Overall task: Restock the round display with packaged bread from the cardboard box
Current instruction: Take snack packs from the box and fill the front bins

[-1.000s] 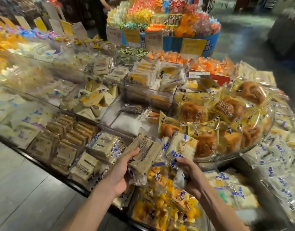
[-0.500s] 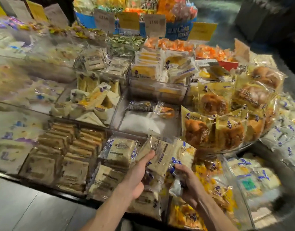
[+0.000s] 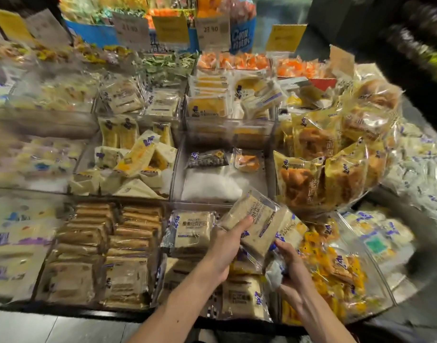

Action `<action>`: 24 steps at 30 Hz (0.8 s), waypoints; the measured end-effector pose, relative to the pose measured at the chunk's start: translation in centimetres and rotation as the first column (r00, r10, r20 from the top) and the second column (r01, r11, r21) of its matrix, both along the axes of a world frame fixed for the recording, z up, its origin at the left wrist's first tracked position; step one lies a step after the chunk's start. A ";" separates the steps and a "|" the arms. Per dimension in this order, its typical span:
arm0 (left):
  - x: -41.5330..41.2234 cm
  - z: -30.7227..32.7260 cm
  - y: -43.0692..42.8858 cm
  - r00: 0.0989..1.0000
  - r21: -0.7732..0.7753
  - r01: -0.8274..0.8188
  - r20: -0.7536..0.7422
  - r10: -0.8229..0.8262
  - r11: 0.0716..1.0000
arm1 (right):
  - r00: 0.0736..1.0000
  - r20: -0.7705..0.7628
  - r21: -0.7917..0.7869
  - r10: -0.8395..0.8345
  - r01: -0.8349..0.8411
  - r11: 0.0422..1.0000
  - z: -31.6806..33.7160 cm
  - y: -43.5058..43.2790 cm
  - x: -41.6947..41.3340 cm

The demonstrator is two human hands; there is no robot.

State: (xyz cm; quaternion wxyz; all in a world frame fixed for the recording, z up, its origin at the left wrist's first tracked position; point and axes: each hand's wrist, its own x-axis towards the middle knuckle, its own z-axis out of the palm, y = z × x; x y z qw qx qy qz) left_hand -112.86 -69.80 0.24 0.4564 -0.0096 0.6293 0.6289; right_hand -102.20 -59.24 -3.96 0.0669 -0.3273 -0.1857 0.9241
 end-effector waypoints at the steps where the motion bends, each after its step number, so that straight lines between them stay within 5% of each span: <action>1: -0.5 0.2 -0.1 1.000 0.016 0.021 0.011 -0.021 1.000 | 1.000 -0.015 -0.006 -0.022 0.022 1.000 0.0 0.1 0.0; 9: -4.1 2.1 -1.3 0.997 0.124 0.014 0.078 -0.024 0.992 | 0.990 -0.011 -0.036 -0.141 0.140 0.989 -0.7 -0.1 0.1; 16: -7.7 2.4 -5.9 0.985 0.236 -0.149 0.120 0.123 0.960 | 0.989 -0.043 -0.079 -0.143 0.139 0.987 -2.2 0.7 0.8; 20: -10.5 0.4 -8.8 0.962 0.076 -0.245 -0.105 0.252 0.966 | 0.983 -0.089 -0.067 -0.160 0.154 0.986 -2.4 1.5 1.8; 24: -12.4 -3.6 -9.4 0.935 -0.299 -0.013 -0.343 -0.095 0.954 | 0.979 -0.064 -0.049 -0.195 0.192 0.980 -1.9 1.3 2.5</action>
